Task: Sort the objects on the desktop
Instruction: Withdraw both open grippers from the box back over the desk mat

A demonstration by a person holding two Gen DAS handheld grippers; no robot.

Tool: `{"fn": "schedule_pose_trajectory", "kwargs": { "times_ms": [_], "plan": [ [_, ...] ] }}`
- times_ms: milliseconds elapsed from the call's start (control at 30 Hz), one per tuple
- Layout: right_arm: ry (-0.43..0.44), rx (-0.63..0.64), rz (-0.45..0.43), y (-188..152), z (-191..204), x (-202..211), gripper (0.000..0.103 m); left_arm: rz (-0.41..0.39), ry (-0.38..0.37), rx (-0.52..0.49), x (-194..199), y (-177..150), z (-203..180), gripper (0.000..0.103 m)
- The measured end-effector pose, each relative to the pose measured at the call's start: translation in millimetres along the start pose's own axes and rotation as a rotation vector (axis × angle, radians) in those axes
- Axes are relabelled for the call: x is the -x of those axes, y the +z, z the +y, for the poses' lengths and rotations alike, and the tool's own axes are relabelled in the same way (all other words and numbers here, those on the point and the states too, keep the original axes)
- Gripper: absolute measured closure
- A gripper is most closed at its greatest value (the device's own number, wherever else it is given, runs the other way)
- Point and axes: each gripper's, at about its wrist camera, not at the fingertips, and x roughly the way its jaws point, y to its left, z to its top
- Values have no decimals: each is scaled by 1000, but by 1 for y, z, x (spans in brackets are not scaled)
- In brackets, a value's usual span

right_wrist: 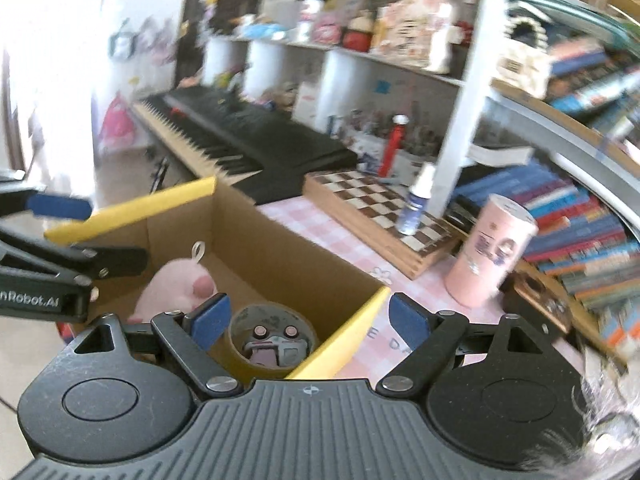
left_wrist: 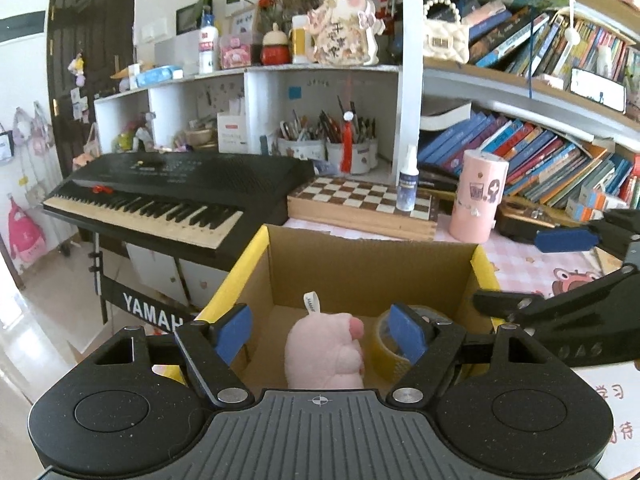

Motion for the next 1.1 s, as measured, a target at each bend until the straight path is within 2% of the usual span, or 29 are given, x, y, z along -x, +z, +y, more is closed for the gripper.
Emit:
{"fn": "schedule_pose_trajectory", "kwargs": {
  "times_ms": [367,833,1100],
  "plan": [
    [-111,-193,-34,-27,10,55,21,-32,3,51,34,-18,17,25],
    [-173,-247,31,-74,68,104,29,5,-15,57,84,-59,35,25],
    [-169,-260,61,-97,101,124,34,33,-17,62,109,-85,43,24]
  ]
}}
